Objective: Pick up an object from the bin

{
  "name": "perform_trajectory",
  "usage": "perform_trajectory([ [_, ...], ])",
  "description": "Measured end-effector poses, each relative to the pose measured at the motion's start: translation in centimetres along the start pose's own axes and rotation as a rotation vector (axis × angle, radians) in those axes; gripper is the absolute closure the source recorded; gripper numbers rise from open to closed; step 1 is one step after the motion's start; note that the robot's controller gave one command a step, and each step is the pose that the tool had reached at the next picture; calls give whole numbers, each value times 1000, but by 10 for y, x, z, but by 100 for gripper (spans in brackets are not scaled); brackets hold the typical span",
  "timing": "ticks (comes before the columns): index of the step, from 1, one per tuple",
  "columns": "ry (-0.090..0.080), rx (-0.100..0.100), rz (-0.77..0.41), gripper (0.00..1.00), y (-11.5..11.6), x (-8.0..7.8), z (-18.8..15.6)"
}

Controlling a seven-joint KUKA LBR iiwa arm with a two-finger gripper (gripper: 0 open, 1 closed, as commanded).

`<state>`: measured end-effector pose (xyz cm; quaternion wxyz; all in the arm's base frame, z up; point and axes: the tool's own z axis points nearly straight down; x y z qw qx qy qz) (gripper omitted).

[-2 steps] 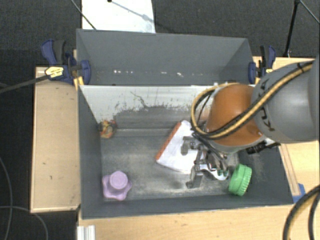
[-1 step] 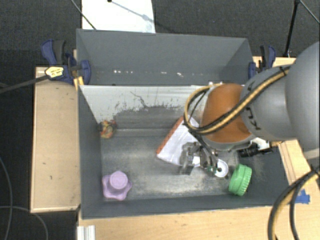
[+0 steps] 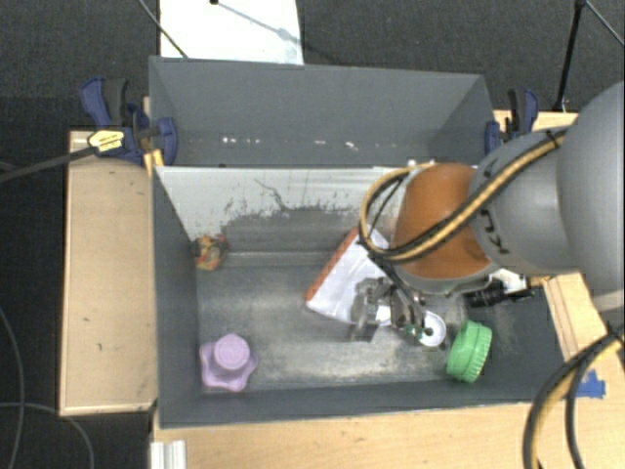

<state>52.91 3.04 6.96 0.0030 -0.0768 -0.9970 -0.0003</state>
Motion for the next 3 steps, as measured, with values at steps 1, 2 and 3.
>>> perform_trajectory([
  [1, -7, 0, -48, 100, -6, 22, -101],
  [2, -7, 0, -47, 100, -6, 22, -101],
  [3, -3, 1, -45, 100, 17, 22, -51],
])
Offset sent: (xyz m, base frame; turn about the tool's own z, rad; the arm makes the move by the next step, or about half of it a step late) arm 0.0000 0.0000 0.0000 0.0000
